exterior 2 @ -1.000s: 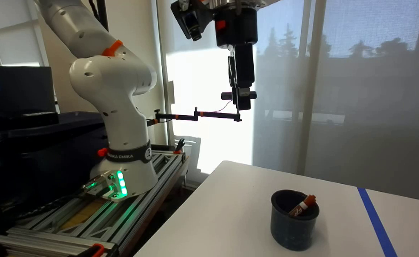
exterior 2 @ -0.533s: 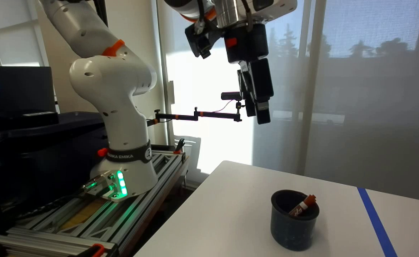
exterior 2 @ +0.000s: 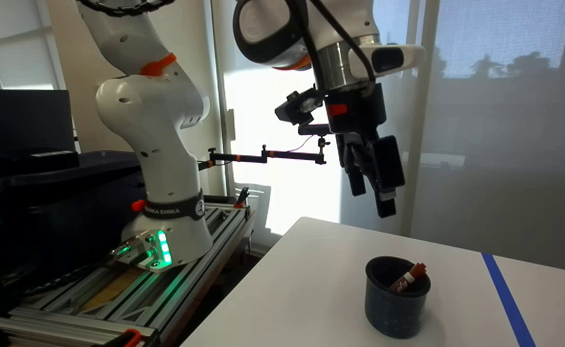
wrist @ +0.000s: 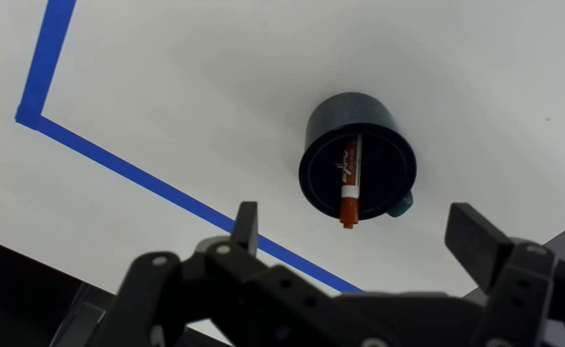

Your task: Remove the marker from the cup and put it on the table

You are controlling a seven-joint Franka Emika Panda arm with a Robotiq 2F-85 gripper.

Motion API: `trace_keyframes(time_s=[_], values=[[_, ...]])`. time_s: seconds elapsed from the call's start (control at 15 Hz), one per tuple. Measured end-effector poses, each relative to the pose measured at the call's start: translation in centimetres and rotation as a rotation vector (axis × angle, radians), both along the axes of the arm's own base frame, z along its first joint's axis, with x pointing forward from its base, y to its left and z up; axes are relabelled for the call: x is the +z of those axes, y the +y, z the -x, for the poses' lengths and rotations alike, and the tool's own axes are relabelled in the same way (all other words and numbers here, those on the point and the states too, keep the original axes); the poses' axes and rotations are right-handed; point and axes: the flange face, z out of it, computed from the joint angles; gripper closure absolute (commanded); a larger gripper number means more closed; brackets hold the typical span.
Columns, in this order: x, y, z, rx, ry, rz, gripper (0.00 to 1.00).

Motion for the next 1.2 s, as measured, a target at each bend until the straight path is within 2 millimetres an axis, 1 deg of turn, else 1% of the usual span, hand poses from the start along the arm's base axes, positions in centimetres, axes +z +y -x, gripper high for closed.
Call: trace_keyframes(time_s=[0.13,0.33,0.6,0.8,1.0,1.2], values=[[-1.5,0.4,-0.7,0.028,-0.005,-0.015,0.00],[-3.2,1.4,-1.6,0.053,0.001,-0.018,0.00],[-3.2,1.1,-1.7,0.047,0.001,-0.015,0.00],[-3.4,1.3,-1.9,0.052,-0.005,-0.008,0.00],[-4.1,1.6,-2.5,0.058,-0.029,0.010,0.00],[-5.4,1.7,-3.4,0.053,-0.048,0.015,0.00]])
